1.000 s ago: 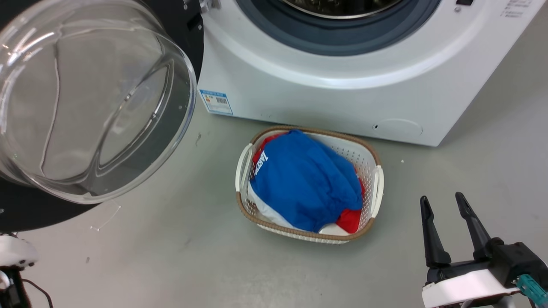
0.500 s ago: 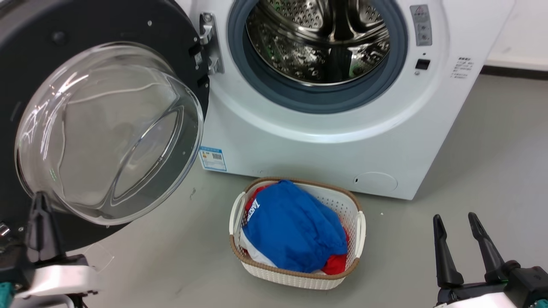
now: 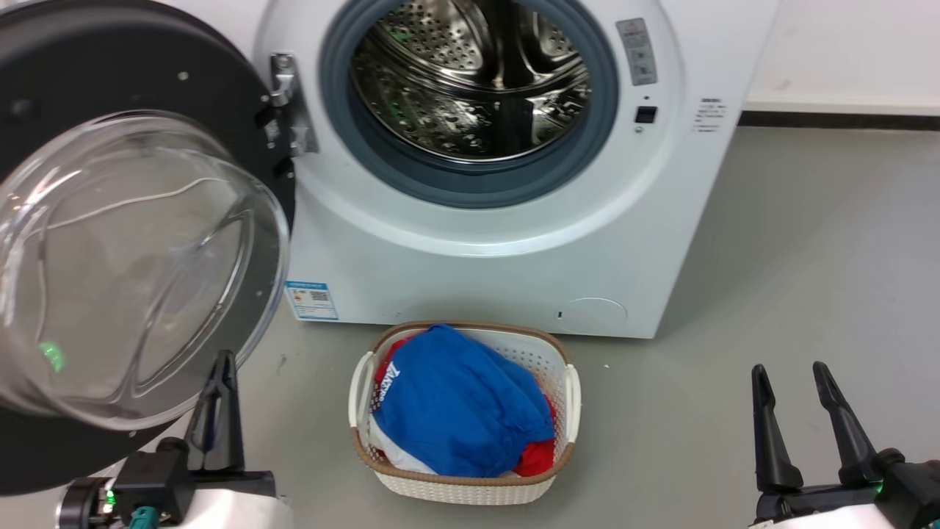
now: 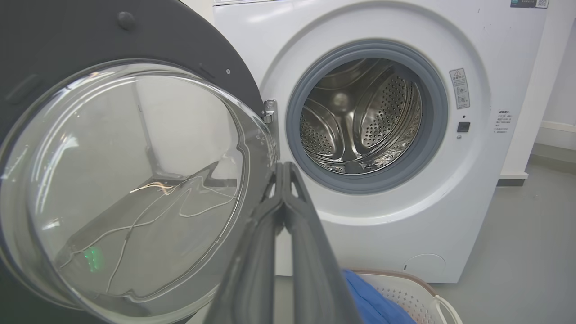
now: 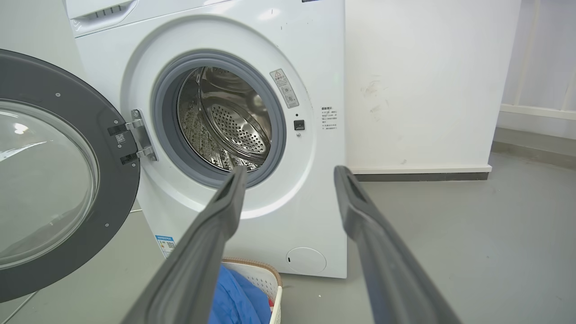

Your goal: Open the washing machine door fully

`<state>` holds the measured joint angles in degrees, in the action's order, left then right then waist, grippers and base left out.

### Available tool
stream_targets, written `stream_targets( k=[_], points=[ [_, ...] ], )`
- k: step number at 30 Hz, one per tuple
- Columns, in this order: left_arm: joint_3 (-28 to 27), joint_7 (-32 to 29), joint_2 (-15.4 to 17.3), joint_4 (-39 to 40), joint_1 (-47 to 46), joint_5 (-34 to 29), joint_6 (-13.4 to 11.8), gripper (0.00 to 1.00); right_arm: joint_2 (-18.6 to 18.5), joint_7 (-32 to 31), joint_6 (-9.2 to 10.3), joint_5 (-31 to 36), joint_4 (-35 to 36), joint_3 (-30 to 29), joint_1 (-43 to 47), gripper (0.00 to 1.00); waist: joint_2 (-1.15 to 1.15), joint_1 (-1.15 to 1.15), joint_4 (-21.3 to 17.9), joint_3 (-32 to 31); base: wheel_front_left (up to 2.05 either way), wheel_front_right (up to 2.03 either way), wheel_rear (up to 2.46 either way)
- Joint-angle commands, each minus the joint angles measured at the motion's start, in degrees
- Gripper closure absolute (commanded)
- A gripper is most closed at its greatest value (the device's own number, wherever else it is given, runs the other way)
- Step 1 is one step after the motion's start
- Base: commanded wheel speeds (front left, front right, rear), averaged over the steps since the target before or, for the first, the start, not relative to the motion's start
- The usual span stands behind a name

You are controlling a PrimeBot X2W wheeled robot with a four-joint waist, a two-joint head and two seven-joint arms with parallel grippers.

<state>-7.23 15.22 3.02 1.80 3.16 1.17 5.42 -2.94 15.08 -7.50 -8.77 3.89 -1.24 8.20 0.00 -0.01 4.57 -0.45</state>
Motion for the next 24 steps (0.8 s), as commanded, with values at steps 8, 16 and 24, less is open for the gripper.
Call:
stream_targets(
  k=[8, 16, 24],
  points=[
    [5.1, -0.1, -0.1, -0.9, 2.2, 2.9, -4.0, 0.98, 0.1, 0.1, 0.01, -0.6, 0.4, -0.4, 1.1, 0.0, 0.0, 0.01, -4.1, 0.9, 0.0, 0.0, 0.0],
    [6.4, -0.1, -0.1, -2.6, 3.2, 2.7, -5.9, 0.0, 0.1, 0.1, 0.01, -0.4, -0.4, -0.5, 1.4, 0.0, 0.0, 0.01, -5.5, 1.2, 0.0, 0.0, 0.0],
    [6.6, -0.1, -0.1, -3.5, 3.2, 2.9, -6.3, 0.0, 0.1, 0.1, 0.01, -0.4, -1.0, -0.5, 1.5, 0.0, 0.0, 0.01, -5.4, 1.2, 0.0, 0.0, 0.0]
  ],
)
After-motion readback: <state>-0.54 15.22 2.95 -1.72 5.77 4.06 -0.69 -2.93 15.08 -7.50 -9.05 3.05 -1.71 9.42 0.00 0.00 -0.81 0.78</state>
